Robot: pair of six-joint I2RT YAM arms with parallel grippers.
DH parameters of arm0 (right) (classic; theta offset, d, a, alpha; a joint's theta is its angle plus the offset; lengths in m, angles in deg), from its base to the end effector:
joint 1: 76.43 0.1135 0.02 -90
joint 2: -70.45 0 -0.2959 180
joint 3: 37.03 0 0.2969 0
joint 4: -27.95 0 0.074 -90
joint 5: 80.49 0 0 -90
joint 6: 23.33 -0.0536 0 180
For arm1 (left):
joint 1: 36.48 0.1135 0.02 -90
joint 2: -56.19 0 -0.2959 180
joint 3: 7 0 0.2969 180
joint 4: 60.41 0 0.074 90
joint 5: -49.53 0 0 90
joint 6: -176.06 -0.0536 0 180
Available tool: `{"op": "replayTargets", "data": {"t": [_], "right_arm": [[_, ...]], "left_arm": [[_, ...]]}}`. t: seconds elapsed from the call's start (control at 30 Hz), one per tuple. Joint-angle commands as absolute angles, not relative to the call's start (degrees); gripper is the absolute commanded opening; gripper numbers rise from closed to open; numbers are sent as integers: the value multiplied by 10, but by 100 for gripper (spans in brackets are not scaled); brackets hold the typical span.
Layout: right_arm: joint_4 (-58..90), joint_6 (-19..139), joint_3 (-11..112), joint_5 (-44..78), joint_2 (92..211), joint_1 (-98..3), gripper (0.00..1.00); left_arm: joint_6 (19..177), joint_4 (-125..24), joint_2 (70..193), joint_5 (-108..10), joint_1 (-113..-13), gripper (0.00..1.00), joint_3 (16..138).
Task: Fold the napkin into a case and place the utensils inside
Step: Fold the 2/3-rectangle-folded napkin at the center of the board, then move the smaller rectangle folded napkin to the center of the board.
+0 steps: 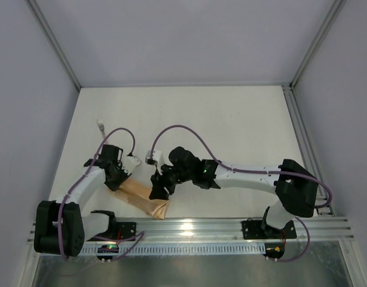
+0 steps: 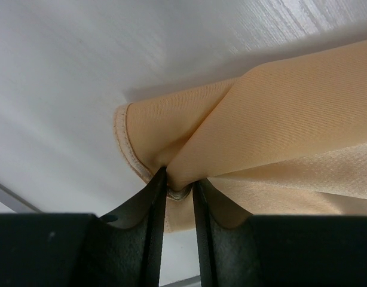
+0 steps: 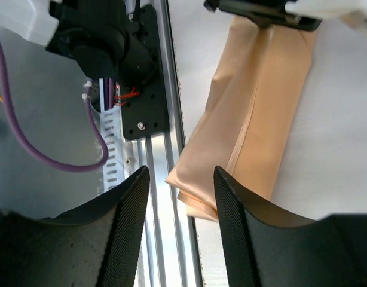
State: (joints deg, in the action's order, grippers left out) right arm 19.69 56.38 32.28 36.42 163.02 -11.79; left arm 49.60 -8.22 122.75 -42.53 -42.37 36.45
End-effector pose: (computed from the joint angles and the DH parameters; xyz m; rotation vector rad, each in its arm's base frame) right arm 0.1536 0.3808 0.2282 -1.3281 1.9107 1.2233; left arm 0.2064 -0.0232 0.1451 1.0481 2.6871 0.0481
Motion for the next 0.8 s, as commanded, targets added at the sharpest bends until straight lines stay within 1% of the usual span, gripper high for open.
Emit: {"op": "replayTargets", "data": {"t": [0.0, 0.1, 0.2, 0.33, 0.5, 0.63, 0.67, 0.77], "right_arm": [[186, 541, 339, 343, 1618, -126, 53], [203, 508, 331, 318, 1645, -144, 57], [253, 466, 329, 321, 1694, -166, 57], [285, 429, 332, 290, 1739, -182, 58], [281, 415, 361, 284, 1801, -194, 58], [301, 408, 373, 331, 1861, -195, 58], [314, 401, 370, 365, 1869, -195, 57], [356, 381, 362, 398, 1893, -192, 54]], "left_arm": [[491, -147, 1239, -428, -422, 24, 343], [491, -149, 1228, -433, -422, 24, 343], [491, -148, 1223, -435, -422, 25, 341], [491, -152, 1225, -433, -421, 24, 342], [491, -155, 1222, -433, -421, 24, 343], [493, -154, 1220, -432, -421, 24, 343], [493, -154, 1217, -432, -421, 24, 343], [492, -154, 1209, -435, -421, 25, 343]]}}
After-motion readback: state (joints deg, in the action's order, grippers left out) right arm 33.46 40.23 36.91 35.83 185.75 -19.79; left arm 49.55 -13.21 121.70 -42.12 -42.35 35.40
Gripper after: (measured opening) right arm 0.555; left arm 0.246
